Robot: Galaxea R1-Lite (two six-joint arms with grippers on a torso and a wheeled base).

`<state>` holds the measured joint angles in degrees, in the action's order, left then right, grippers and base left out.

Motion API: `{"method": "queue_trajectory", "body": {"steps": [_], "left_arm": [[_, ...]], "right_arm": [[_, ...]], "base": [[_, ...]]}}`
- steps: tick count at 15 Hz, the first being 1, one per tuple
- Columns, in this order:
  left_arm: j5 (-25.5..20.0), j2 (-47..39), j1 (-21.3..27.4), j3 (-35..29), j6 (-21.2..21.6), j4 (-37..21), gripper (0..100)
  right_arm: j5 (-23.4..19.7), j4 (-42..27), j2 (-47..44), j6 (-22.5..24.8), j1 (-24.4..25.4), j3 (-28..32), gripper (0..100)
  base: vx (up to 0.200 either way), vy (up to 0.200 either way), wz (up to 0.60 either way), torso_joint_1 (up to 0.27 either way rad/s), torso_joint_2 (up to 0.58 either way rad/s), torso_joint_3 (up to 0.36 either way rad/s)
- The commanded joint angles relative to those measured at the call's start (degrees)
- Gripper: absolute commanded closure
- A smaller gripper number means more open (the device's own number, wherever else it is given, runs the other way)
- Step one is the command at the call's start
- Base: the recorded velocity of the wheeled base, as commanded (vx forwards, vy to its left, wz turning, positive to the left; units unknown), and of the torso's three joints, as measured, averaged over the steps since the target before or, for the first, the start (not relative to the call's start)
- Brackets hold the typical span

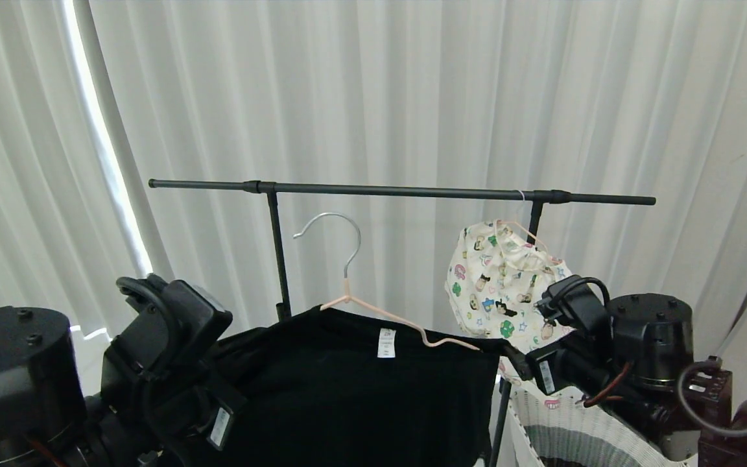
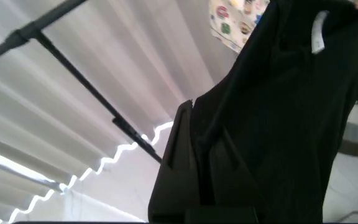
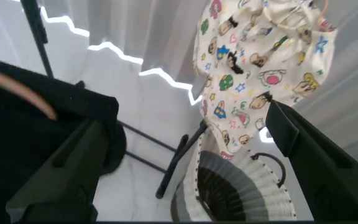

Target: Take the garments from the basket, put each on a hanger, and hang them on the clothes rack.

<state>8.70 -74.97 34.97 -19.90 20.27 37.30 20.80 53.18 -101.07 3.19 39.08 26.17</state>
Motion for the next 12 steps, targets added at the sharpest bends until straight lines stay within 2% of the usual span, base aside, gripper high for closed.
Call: {"method": "queue_trajectory", "body": {"steps": [1,6,9,12], "left_arm": [[-0.71,-3.34,0.01,0.38,0.03,-0.04,100],[0.88,-9.49,-0.08,-1.11,-0.23,-0.04,100],[0.70,-9.31,0.09,-2.87,-0.76,0.67,100],[0.61,-9.75,1.76,-2.60,-1.82,6.29,100]], "right_arm": [[-0.85,-0.09,3.25,0.41,-0.24,0.11,0],[-3.92,-5.89,9.75,1.46,0.03,0.46,0],[-13.50,-17.23,18.19,1.46,0.03,1.95,0],[-24.75,-34.81,24.87,1.55,-0.76,9.33,0]], "base": [[0.000,0.000,0.00,0.000,0.00,0.000],[0.000,0.000,0.00,0.000,0.00,0.000],[0.000,0.000,0.00,0.000,0.00,0.000],[0.000,0.000,0.00,0.000,0.00,0.000]]}}
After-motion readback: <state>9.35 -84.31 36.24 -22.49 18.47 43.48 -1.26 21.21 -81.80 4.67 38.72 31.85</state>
